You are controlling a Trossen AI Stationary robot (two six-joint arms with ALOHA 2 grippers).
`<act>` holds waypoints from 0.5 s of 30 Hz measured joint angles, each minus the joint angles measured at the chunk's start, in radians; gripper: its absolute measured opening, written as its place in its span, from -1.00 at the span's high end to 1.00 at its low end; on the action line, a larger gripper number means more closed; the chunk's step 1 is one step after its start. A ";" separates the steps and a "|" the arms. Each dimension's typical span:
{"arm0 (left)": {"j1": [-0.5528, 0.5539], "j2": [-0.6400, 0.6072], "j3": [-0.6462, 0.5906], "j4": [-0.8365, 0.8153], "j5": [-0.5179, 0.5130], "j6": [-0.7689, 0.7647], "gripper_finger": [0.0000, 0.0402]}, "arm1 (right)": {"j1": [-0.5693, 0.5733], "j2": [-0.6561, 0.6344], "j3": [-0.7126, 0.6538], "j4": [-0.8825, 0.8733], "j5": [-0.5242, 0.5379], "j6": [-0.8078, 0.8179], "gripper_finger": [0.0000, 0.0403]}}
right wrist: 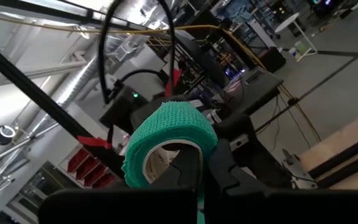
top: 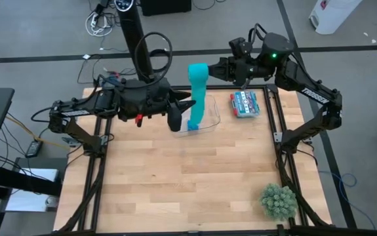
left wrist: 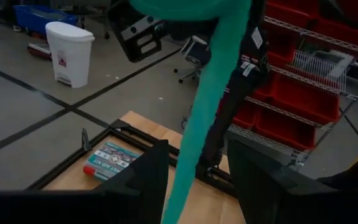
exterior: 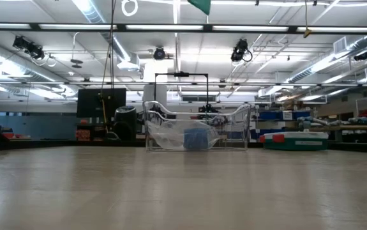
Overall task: Roll bandage
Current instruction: Roll the sky blue bandage
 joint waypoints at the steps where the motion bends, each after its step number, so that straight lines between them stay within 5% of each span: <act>1: 0.000 0.000 0.000 0.002 -0.001 0.000 0.16 | 0.003 0.000 0.000 0.004 0.000 0.001 1.00; 7: 0.002 0.012 0.000 0.060 -0.039 0.028 0.23 | 0.031 0.000 0.000 0.026 0.024 0.004 1.00; 12: 0.002 0.020 0.000 0.069 -0.045 0.049 0.83 | 0.040 0.000 0.000 0.014 0.031 0.007 1.00; 15: 0.002 0.021 0.000 0.037 -0.048 0.043 0.95 | 0.039 0.000 0.000 0.013 0.013 0.037 1.00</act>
